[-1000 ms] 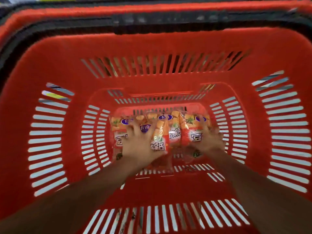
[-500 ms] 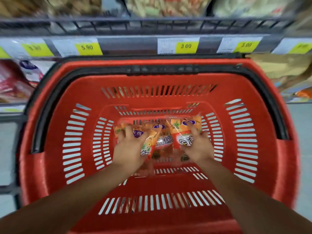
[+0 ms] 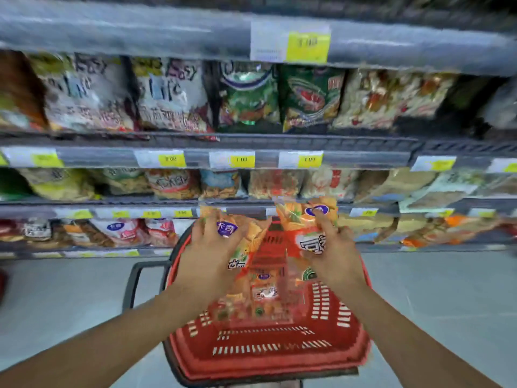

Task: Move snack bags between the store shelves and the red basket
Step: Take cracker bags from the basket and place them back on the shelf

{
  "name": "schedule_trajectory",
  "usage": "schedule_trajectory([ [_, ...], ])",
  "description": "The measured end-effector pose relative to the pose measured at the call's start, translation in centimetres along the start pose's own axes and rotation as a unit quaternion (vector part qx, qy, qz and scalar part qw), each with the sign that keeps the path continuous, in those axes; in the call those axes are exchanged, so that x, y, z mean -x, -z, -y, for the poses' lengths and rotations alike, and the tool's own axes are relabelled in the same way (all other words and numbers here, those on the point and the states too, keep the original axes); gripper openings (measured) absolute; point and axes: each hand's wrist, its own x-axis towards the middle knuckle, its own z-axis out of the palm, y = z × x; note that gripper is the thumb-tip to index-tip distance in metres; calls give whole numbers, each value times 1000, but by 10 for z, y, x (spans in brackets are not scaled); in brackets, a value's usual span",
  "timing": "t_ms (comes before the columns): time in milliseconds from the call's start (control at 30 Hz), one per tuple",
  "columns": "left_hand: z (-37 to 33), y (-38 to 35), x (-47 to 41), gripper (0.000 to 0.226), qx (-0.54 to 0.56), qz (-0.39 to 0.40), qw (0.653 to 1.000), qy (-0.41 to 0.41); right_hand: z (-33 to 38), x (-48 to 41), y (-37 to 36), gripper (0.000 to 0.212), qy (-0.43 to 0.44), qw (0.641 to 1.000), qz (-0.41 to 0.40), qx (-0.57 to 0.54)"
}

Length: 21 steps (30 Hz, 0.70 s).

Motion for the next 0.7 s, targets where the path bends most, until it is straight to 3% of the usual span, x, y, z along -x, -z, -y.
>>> schedule_trajectory([
  [233,-6,150,40,86,-4,-112,993,-26,74,36,145,88,77,993,-91,-27],
  [700,-69,394,86,86,-1,-345,936,-66,165,84,376,80,149,946,-282,-60],
])
